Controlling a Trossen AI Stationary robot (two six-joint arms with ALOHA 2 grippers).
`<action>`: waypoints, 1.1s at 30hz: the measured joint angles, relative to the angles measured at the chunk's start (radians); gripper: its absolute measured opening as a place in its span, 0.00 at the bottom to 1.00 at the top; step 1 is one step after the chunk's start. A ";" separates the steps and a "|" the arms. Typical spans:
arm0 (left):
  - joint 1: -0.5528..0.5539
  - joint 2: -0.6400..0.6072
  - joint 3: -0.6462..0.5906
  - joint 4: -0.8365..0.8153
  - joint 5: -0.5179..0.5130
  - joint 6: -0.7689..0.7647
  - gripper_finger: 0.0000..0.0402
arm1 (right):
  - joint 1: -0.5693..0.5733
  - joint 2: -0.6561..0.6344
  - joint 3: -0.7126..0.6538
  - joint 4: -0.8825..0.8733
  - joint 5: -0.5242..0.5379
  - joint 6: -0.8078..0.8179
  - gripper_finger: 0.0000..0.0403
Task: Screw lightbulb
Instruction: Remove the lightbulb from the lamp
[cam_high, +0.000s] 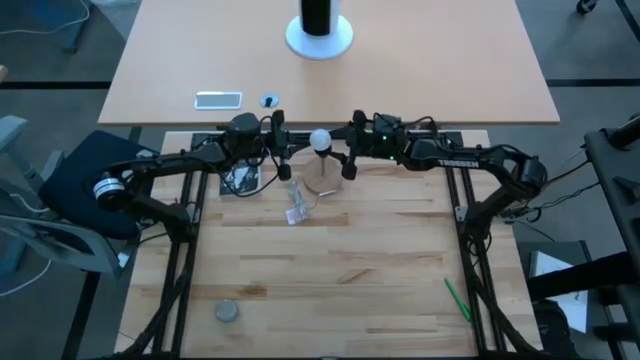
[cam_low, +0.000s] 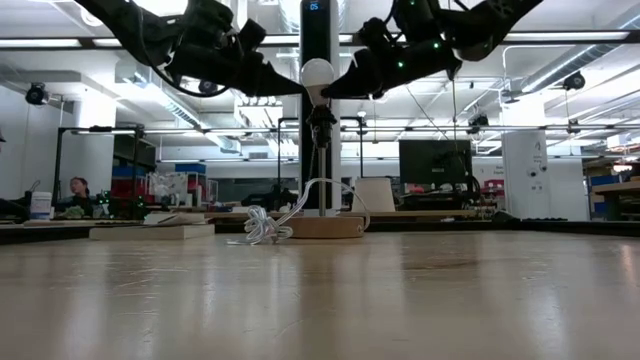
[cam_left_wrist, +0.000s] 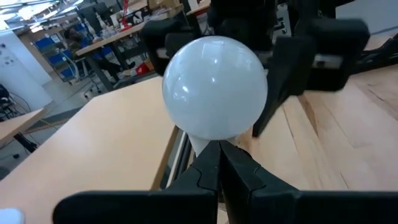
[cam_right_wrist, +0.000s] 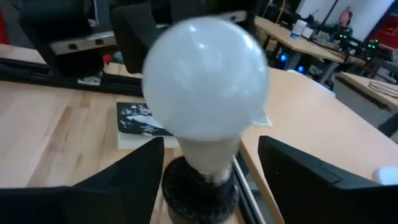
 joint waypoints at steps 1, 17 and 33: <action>0.000 0.000 0.000 0.001 0.000 0.000 0.00 | 0.000 0.009 0.001 0.007 0.000 0.000 0.64; -0.002 0.000 -0.001 -0.003 -0.002 -0.003 0.00 | 0.006 0.047 0.045 0.028 0.003 -0.060 0.47; -0.003 0.000 -0.002 -0.007 -0.002 -0.008 0.00 | 0.004 0.044 0.045 0.049 0.013 -0.028 0.31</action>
